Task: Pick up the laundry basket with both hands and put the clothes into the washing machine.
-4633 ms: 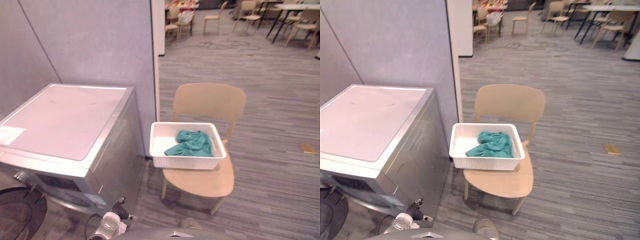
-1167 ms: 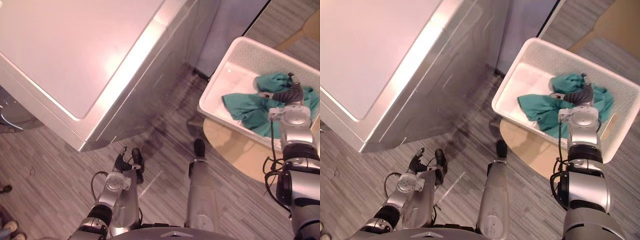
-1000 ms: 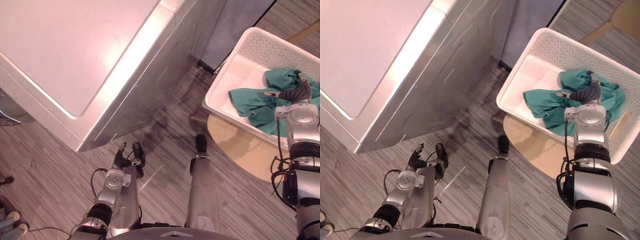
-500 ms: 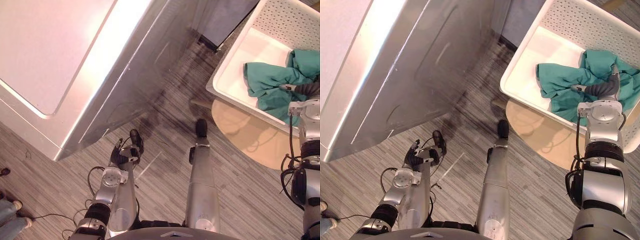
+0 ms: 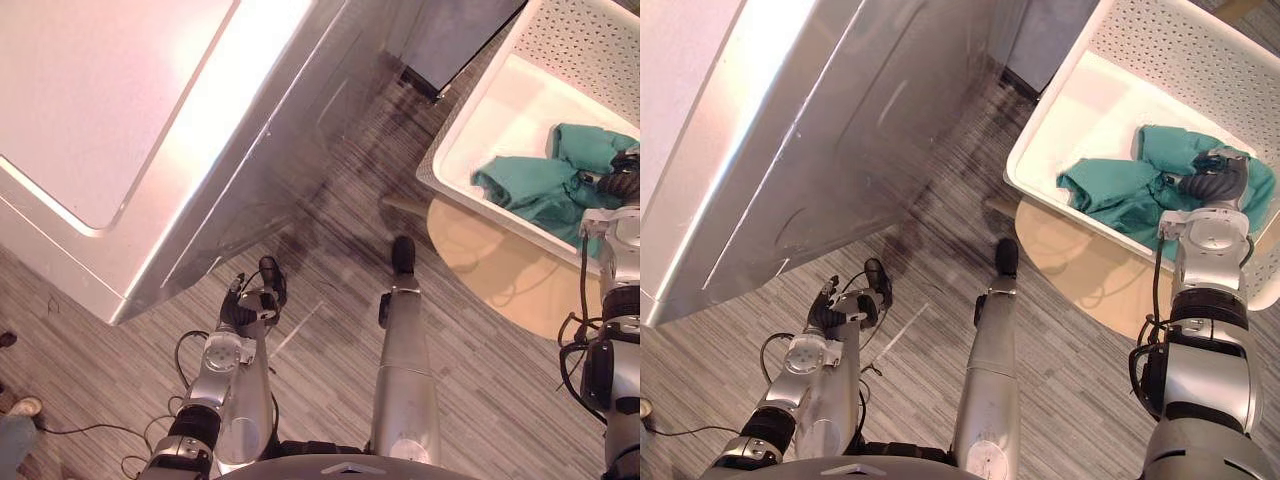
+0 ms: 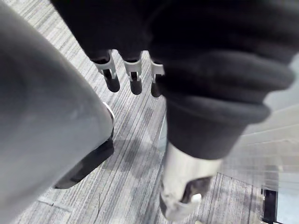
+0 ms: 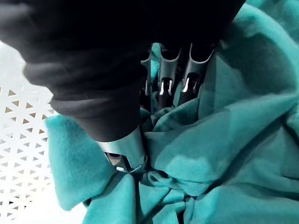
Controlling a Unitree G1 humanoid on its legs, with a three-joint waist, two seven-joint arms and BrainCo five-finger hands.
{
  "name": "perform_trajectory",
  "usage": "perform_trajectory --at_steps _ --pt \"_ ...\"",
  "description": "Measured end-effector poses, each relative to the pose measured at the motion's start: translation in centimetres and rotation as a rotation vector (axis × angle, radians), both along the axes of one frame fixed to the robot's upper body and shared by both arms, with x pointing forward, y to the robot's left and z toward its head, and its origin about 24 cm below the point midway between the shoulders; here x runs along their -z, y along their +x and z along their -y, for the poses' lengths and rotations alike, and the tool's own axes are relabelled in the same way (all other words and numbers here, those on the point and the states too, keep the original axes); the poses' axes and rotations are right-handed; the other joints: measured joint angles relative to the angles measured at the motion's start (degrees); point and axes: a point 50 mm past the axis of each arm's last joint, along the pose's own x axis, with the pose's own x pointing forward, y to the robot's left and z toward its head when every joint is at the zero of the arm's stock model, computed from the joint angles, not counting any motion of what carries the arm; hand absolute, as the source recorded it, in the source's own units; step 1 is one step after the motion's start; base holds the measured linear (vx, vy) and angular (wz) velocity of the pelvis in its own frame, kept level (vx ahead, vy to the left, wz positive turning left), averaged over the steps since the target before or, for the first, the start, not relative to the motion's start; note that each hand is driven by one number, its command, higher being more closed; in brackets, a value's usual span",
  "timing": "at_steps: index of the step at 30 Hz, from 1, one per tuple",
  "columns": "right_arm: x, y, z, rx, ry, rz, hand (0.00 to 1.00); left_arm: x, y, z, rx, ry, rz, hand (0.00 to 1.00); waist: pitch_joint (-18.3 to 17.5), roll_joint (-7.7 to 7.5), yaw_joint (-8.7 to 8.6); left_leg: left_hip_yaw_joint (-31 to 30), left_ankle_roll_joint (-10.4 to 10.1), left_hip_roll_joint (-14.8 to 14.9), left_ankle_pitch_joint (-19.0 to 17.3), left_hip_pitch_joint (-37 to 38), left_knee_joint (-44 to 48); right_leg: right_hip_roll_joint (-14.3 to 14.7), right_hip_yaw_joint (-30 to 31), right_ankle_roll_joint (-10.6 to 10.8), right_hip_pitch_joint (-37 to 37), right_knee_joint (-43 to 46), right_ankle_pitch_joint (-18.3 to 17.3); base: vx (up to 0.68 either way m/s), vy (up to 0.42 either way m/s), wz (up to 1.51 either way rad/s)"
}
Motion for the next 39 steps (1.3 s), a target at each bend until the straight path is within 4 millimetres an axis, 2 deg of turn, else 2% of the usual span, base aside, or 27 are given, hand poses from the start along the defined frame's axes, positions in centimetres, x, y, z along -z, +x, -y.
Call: perform_trajectory --at_steps 7,12,18,20,22,27,30,32,34,39 --pt "2.5 0.2 -1.0 -0.034 0.099 -0.006 1.00 -0.1 0.1 -0.1 -0.003 0.000 0.004 0.00 -0.6 -1.05 0.18 -0.8 -0.1 0.1 0.1 -0.5 0.3 0.1 -0.7 -0.1 0.1 0.1 0.0 0.01 0.004 0.02" --pt "3.8 -0.1 -1.1 -0.034 0.146 0.002 1.00 -0.1 0.0 -0.1 -0.001 0.000 0.003 0.00 -0.9 -1.15 0.56 -1.1 -0.2 0.1 0.2 -0.4 0.4 0.1 -0.9 -0.1 0.4 0.2 0.1 0.00 0.000 0.00" --pt "5.5 -0.3 -1.4 -0.034 0.206 -0.019 1.00 0.5 -0.2 -0.2 -0.001 0.002 -0.024 0.00 -3.4 -1.25 1.31 -1.2 -0.2 0.1 0.2 -0.4 0.3 0.1 -1.0 -0.1 0.3 0.2 0.1 0.00 0.000 0.00" --pt "5.7 -0.4 -1.4 -0.032 0.256 0.009 1.00 0.5 -0.3 -0.2 -0.001 0.002 -0.027 0.00 -3.8 -1.24 1.49 -1.2 -0.2 0.1 0.2 -0.4 0.3 0.1 -1.0 -0.2 0.4 0.2 0.1 0.00 0.000 0.00" --pt "5.7 -0.4 -1.5 -0.028 0.398 0.118 1.00 0.5 -0.3 -0.1 0.000 0.002 -0.029 0.00 -3.8 -1.24 1.57 -1.2 -0.2 0.1 0.2 -0.4 0.4 0.1 -1.0 -0.2 0.4 0.1 0.2 0.00 0.000 0.00" --pt "4.3 -0.3 -3.6 -0.103 0.686 0.475 1.00 0.3 -0.3 -0.1 -0.009 0.003 -0.023 0.00 -3.8 -1.24 1.43 -1.1 -0.2 0.6 0.1 0.1 0.6 0.4 -1.0 -0.3 1.4 -0.6 0.6 0.02 0.009 -0.03" --pt "1.8 -0.7 -5.2 -0.185 0.686 0.626 1.00 0.1 -0.2 -0.2 -0.025 0.007 -0.008 0.00 -3.8 -1.24 1.56 -1.1 0.0 1.0 -0.2 1.5 1.0 0.7 -1.1 -0.3 3.0 -0.9 0.6 0.02 0.014 -0.08" --pt "-0.7 -1.4 -6.6 -0.263 0.665 0.765 1.00 0.1 -0.2 -0.1 -0.038 0.009 -0.009 0.00 -3.8 -1.24 1.51 -1.1 -0.1 1.1 -0.3 2.6 1.0 0.7 -1.1 -0.3 4.1 -1.1 0.6 0.02 0.016 -0.06" --pt "-1.5 -2.1 -7.8 -0.313 0.657 0.841 1.00 0.2 -0.3 0.1 -0.043 0.006 -0.016 0.00 -3.8 -1.26 1.48 -1.0 -0.1 1.0 -0.3 3.8 0.5 0.7 -1.1 -0.3 5.3 -1.3 0.6 0.03 0.017 -0.03" --pt "0.6 -3.2 -10.2 -0.365 0.768 0.874 1.00 0.9 -1.1 0.6 -0.044 -0.007 -0.049 0.00 -3.9 -1.46 1.49 -0.5 -0.5 0.4 0.1 9.0 -1.9 0.2 -1.3 -0.3 9.6 -1.9 0.2 0.05 -0.002 -0.03"
